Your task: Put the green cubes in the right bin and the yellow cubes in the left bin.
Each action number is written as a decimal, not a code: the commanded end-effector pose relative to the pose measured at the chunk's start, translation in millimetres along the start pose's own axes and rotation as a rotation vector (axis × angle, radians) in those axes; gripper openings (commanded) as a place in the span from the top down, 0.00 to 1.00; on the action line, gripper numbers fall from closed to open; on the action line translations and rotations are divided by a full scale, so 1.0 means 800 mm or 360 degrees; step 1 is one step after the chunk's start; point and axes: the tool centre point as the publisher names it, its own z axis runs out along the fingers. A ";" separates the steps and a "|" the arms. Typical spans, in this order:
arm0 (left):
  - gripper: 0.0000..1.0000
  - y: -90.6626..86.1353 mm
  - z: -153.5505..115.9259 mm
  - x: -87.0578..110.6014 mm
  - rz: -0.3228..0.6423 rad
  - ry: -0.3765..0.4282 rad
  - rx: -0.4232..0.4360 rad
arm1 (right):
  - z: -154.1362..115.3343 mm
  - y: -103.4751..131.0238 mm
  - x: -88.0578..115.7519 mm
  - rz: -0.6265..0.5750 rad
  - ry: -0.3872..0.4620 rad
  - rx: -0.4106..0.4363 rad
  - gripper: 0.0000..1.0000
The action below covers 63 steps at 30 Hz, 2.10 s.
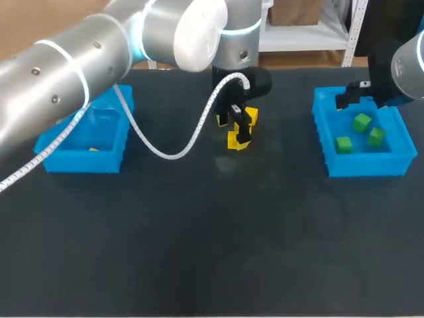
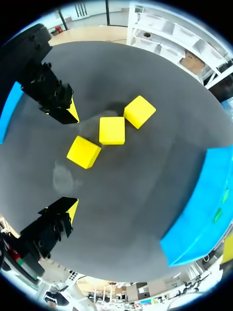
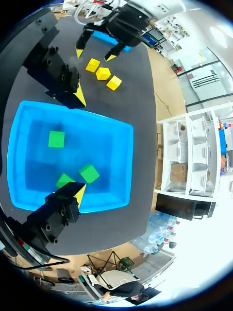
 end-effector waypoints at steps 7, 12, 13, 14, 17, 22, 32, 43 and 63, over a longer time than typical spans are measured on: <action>0.00 0.010 0.014 0.000 -0.0049 -0.0025 -0.0046 | 0.000 0.000 0.002 0.0001 -0.0008 0.0004 0.00; 0.00 0.012 0.019 -0.002 -0.0049 -0.0031 -0.0068 | 0.000 0.000 0.002 0.0001 -0.0008 0.0004 0.00; 0.00 0.012 0.020 -0.003 -0.0046 -0.0032 -0.0075 | 0.000 0.000 0.002 0.0001 -0.0008 0.0004 0.00; 0.00 0.012 0.020 -0.003 -0.0044 -0.0030 -0.0081 | 0.000 0.000 0.002 0.0001 -0.0008 0.0004 0.00; 0.00 0.012 0.021 -0.007 -0.0046 -0.0034 -0.0087 | 0.000 0.000 0.002 0.0001 -0.0008 0.0004 0.00; 0.00 0.012 0.026 -0.014 -0.0045 -0.0033 -0.0083 | 0.000 0.000 0.002 0.0001 -0.0008 0.0004 0.00; 0.22 0.010 0.042 -0.015 -0.0026 0.0018 -0.0067 | 0.000 0.000 0.002 0.0001 -0.0008 0.0004 0.00; 1.00 0.013 0.041 0.002 -0.0077 0.0005 -0.0097 | 0.000 0.000 0.002 0.0001 -0.0008 0.0004 0.00; 1.00 0.109 -0.102 0.177 -0.0779 -0.0158 -0.0594 | 0.000 0.000 0.002 0.0001 -0.0008 0.0004 0.00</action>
